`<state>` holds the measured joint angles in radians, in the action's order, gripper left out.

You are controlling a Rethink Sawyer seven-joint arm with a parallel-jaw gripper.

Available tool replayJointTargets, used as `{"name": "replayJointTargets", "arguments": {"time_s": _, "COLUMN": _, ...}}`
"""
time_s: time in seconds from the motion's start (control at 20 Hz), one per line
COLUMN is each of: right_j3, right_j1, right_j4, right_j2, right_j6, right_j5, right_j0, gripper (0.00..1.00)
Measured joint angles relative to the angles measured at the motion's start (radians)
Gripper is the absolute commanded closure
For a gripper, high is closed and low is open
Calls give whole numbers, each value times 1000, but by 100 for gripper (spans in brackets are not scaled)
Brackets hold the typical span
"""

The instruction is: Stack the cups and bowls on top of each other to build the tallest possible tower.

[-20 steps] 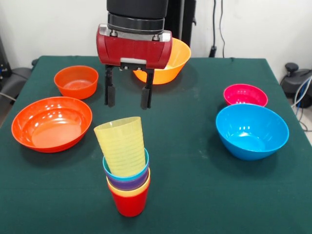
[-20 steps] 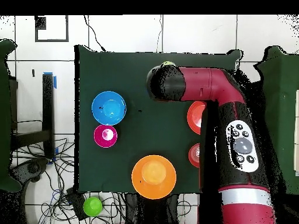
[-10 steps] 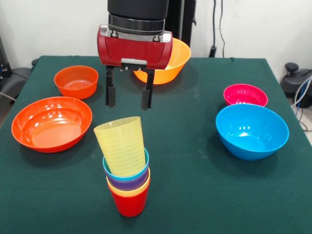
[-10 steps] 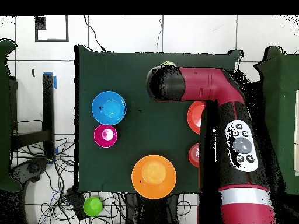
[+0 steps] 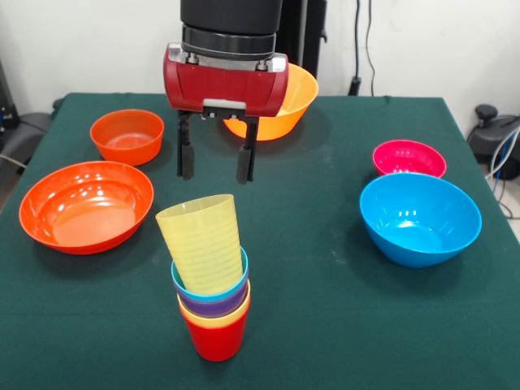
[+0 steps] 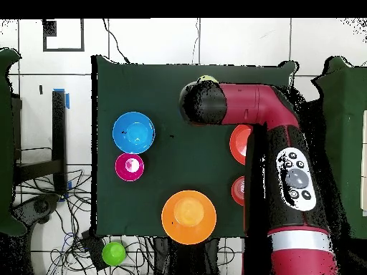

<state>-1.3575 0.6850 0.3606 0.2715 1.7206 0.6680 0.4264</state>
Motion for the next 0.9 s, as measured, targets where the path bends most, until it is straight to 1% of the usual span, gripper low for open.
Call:
{"name": "replayJointTargets", "arguments": {"time_s": 0.55, "right_j3": -1, "right_j1": -9, "right_j4": 0, "right_j2": 0, "right_j6": 0, "right_j5": -37, "right_j0": 0, "gripper": 0}}
{"name": "replayJointTargets", "arguments": {"time_s": 0.9, "right_j3": -6, "right_j1": -33, "right_j4": 0, "right_j2": 0, "right_j6": 0, "right_j5": -66, "right_j0": 2, "gripper": 0}}
